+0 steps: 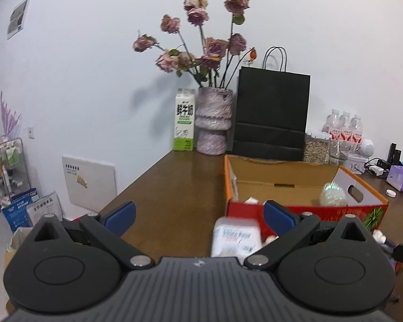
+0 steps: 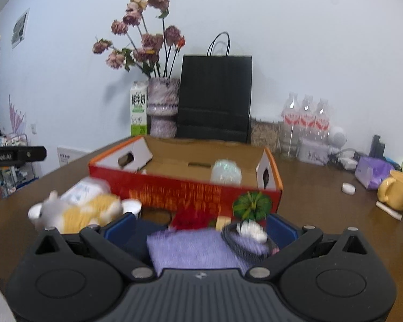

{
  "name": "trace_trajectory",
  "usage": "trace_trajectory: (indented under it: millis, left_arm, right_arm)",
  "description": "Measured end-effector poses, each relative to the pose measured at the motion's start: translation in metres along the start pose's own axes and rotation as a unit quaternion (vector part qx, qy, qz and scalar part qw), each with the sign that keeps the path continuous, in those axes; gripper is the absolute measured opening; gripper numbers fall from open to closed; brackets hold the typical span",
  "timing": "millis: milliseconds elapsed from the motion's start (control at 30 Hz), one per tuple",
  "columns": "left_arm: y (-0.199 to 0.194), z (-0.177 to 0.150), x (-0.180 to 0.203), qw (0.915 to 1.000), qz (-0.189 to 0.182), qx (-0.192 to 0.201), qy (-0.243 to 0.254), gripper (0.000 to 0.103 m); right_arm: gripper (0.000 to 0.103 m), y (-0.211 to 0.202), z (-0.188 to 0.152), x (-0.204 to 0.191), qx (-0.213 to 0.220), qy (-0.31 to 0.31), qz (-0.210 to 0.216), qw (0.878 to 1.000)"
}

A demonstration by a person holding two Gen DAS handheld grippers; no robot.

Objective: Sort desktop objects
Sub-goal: 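Lower the left tool onto the white bottle cap and close it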

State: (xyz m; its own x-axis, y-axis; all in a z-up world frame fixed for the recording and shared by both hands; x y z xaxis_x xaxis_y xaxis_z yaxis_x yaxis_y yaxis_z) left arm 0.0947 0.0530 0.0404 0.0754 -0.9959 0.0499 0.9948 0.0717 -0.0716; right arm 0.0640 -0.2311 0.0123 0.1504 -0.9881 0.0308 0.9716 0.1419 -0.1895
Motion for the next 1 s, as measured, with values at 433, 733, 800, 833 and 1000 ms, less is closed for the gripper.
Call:
trace_trajectory:
  millis: [433, 733, 800, 833, 1000]
  left_arm:
    - [-0.020, -0.039, -0.028, 0.9981, 0.026, -0.053, 0.020, 0.103]
    - [0.004, -0.052, -0.028, 0.9932, 0.050, -0.095, 0.044, 0.103]
    - [0.011, -0.056, -0.031, 0.9923, 0.052, -0.102, 0.046, 0.101]
    - [0.014, -0.057, -0.031, 0.9920, 0.052, -0.105, 0.047, 0.101]
    - [0.026, -0.060, -0.033, 0.9909, 0.045, -0.117, 0.049, 0.094]
  right_arm:
    - [0.103, -0.009, -0.035, -0.003, -0.047, 0.013, 0.003, 0.999]
    - [0.103, -0.008, -0.034, 0.003, -0.050, 0.013, -0.013, 0.999]
    - [0.103, -0.006, -0.034, 0.008, -0.048, 0.014, -0.021, 0.999]
    - [0.103, -0.005, -0.034, 0.010, -0.048, 0.015, -0.025, 0.998]
    - [0.103, 0.005, -0.031, 0.022, -0.046, 0.015, -0.045, 0.998]
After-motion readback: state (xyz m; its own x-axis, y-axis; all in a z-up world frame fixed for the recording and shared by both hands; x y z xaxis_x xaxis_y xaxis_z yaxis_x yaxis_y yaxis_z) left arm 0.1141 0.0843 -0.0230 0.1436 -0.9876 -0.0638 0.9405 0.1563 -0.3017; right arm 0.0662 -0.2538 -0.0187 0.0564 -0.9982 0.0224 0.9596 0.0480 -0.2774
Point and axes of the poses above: each gripper's, at about its wrist camera, not at the fingertips, and y roughly the way its jaws point, x to its right, z to its top, the point moved 1 cm from there along y, roughly the way its jaws point, and after that the axes turned 14 degrees about x, right-handed, at the moved point
